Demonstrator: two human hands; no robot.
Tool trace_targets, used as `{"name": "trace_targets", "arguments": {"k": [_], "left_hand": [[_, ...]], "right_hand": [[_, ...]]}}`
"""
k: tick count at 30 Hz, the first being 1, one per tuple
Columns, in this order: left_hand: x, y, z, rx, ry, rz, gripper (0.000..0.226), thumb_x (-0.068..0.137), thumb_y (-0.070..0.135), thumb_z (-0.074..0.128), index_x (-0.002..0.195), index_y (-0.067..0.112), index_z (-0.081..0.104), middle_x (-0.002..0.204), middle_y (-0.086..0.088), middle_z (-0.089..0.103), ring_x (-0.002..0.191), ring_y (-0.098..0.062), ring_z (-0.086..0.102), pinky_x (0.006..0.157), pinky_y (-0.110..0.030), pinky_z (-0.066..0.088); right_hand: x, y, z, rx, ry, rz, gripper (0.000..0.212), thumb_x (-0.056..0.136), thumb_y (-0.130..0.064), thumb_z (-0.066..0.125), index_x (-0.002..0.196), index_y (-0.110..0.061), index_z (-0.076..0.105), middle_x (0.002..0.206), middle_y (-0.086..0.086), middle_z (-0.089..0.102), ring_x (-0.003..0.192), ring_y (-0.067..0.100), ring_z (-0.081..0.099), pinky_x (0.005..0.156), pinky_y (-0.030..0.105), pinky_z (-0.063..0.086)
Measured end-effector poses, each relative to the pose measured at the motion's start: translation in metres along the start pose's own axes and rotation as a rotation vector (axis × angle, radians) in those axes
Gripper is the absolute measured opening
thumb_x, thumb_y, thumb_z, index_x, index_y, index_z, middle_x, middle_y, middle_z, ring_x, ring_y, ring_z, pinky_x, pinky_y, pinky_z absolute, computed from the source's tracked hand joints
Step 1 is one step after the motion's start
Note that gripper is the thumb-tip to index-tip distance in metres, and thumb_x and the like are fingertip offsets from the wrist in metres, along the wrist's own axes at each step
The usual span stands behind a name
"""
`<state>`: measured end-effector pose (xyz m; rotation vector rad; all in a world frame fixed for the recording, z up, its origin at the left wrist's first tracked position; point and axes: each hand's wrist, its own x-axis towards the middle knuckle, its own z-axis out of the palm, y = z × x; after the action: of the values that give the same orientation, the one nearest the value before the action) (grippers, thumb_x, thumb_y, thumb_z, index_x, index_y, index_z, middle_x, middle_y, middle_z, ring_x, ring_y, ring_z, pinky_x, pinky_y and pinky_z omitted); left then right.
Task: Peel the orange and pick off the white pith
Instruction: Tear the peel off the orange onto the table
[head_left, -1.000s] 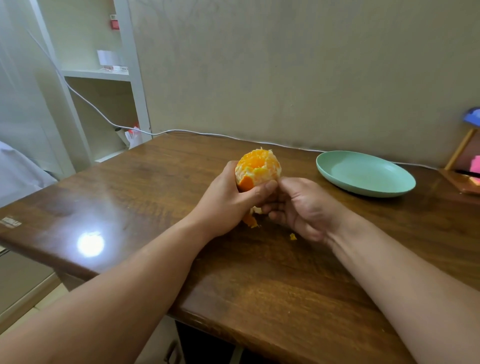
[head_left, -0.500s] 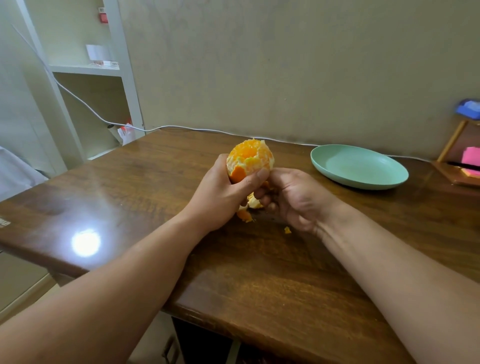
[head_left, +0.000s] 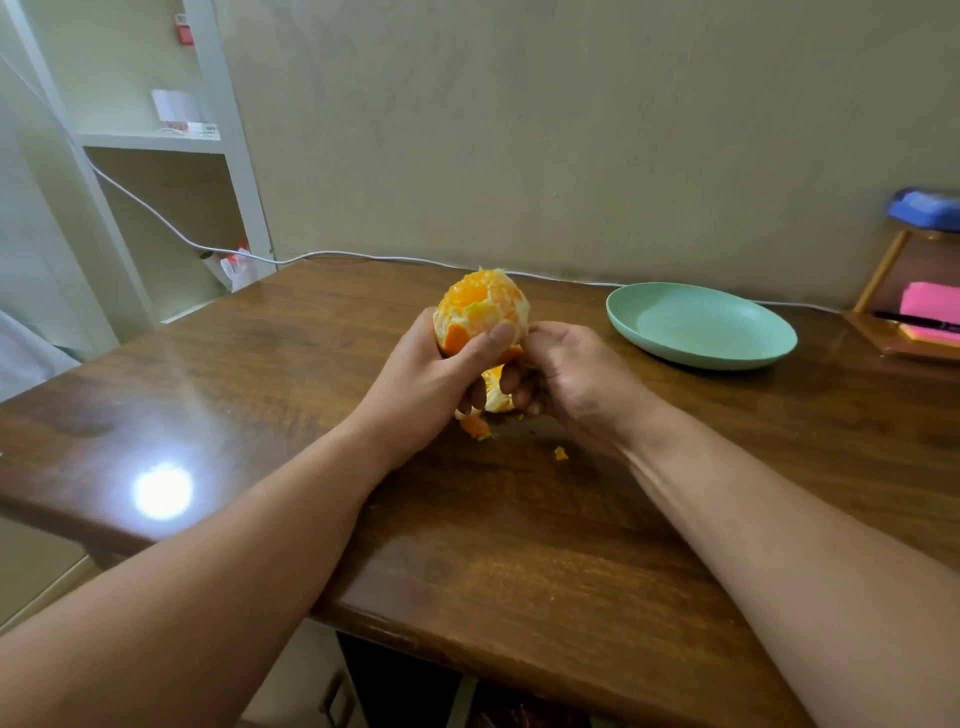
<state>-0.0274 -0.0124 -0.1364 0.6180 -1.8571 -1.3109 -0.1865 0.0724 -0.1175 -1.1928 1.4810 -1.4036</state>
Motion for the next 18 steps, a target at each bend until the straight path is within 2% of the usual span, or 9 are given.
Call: {"name": "trace_targets", "arguments": {"k": [2, 6, 9, 12, 15, 18], "left_hand": [[0.0003, 0.0012, 0.0000, -0.044, -0.022, -0.014, 0.067, 0.092, 0.064, 0.071, 0.130, 0.010, 0.059, 0.097, -0.011, 0.070, 0.076, -0.025, 0.067, 0.071, -0.047, 0.057], [0.0027, 0.0026, -0.0044, -0.150, -0.054, -0.063, 0.061, 0.100, 0.056, 0.066, 0.130, 0.004, 0.062, 0.100, -0.011, 0.066, 0.074, -0.024, 0.063, 0.066, -0.035, 0.054], [0.0039, 0.0029, -0.0064, -0.232, -0.073, -0.112, 0.064, 0.096, 0.059, 0.066, 0.130, 0.005, 0.061, 0.100, -0.011, 0.064, 0.071, -0.021, 0.062, 0.063, -0.031, 0.052], [0.0037, 0.0025, -0.0052, -0.199, -0.078, -0.101, 0.062, 0.097, 0.057, 0.067, 0.131, 0.005, 0.061, 0.101, -0.010, 0.065, 0.072, -0.023, 0.063, 0.064, -0.034, 0.052], [0.0026, 0.0018, -0.0045, -0.144, -0.096, -0.073, 0.060, 0.099, 0.055, 0.066, 0.131, 0.005, 0.060, 0.100, -0.011, 0.068, 0.076, -0.027, 0.063, 0.066, -0.036, 0.054], [0.0010, 0.0024, -0.0041, -0.135, -0.087, -0.058, 0.060, 0.097, 0.056, 0.067, 0.131, 0.007, 0.061, 0.100, -0.012, 0.068, 0.078, -0.028, 0.063, 0.066, -0.038, 0.056]], "right_hand": [[-0.0001, 0.0004, -0.0021, -0.007, -0.024, -0.012, 0.029, 0.113, -0.022, 0.047, 0.110, -0.001, 0.067, 0.071, 0.006, 0.063, 0.056, 0.014, 0.055, 0.053, 0.028, 0.040], [-0.0021, -0.0003, -0.0070, 0.020, -0.079, -0.036, 0.022, 0.110, -0.011, 0.047, 0.098, -0.008, 0.065, 0.072, 0.007, 0.063, 0.058, 0.016, 0.054, 0.053, 0.029, 0.039], [-0.0040, 0.0009, -0.0091, 0.032, -0.125, -0.030, 0.020, 0.113, -0.021, 0.050, 0.111, -0.010, 0.067, 0.076, 0.008, 0.065, 0.061, 0.016, 0.056, 0.054, 0.027, 0.042], [-0.0041, 0.0017, -0.0085, -0.043, -0.091, -0.021, 0.028, 0.114, -0.030, 0.048, 0.122, -0.010, 0.066, 0.078, 0.006, 0.069, 0.063, 0.017, 0.060, 0.054, 0.026, 0.046], [-0.0030, 0.0028, -0.0062, -0.182, -0.022, -0.060, 0.026, 0.114, -0.027, 0.046, 0.117, -0.011, 0.067, 0.077, 0.002, 0.070, 0.063, 0.015, 0.061, 0.055, 0.027, 0.048], [-0.0009, 0.0045, -0.0053, -0.178, 0.032, -0.105, 0.026, 0.111, -0.020, 0.050, 0.110, 0.000, 0.067, 0.073, 0.003, 0.067, 0.060, 0.015, 0.058, 0.054, 0.029, 0.046]]}}
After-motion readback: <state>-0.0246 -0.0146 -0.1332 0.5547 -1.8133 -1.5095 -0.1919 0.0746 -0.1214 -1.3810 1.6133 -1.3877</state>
